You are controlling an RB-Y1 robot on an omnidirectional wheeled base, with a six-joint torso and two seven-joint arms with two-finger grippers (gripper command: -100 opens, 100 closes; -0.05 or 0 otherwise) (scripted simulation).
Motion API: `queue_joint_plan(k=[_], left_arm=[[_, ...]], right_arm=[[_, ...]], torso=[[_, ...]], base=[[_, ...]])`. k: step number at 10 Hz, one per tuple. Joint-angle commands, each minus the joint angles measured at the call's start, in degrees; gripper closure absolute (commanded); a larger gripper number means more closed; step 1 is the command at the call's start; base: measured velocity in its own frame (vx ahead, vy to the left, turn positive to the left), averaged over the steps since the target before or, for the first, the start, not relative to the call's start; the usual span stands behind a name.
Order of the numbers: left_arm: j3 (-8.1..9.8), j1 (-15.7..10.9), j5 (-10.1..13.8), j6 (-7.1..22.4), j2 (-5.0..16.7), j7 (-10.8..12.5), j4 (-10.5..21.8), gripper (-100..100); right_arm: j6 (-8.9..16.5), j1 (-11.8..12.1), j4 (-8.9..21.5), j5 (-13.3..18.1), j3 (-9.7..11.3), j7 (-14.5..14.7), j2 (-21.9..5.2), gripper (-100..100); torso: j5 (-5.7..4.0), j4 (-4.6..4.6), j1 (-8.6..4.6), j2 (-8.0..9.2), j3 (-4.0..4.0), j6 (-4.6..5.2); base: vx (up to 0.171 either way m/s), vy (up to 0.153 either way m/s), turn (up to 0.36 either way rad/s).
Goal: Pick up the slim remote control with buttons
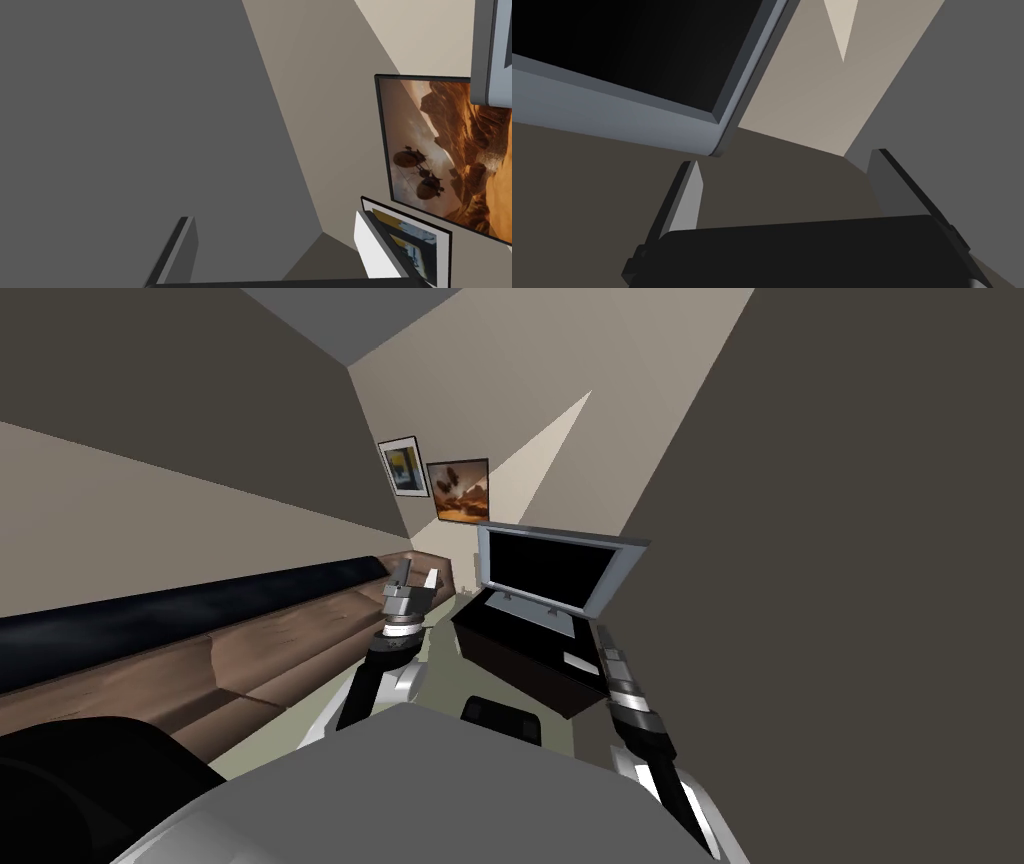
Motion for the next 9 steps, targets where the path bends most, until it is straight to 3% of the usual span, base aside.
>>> queue_joint_plan(k=[1,9], left_arm=[[0.0,0.0,0.0,0.0,0.0,0.0,0.0,0],[0.0,0.0,0.0,0.0,0.0,0.0,0.0,0]], right_arm=[[0.7,0.6,2.4,1.8,0.3,1.0,-1.8,-100],[1.9,5.0,14.3,10.5,2.3,6.4,-9.8,-100]], torso=[[0.0,0.0,0.0,0.0,0.0,0.0],[-0.02,0.0,-0.08,0.0,0.0,0.02]], base=[[-0.022,0.046,0.159],[-0.023,0.052,0.218]])
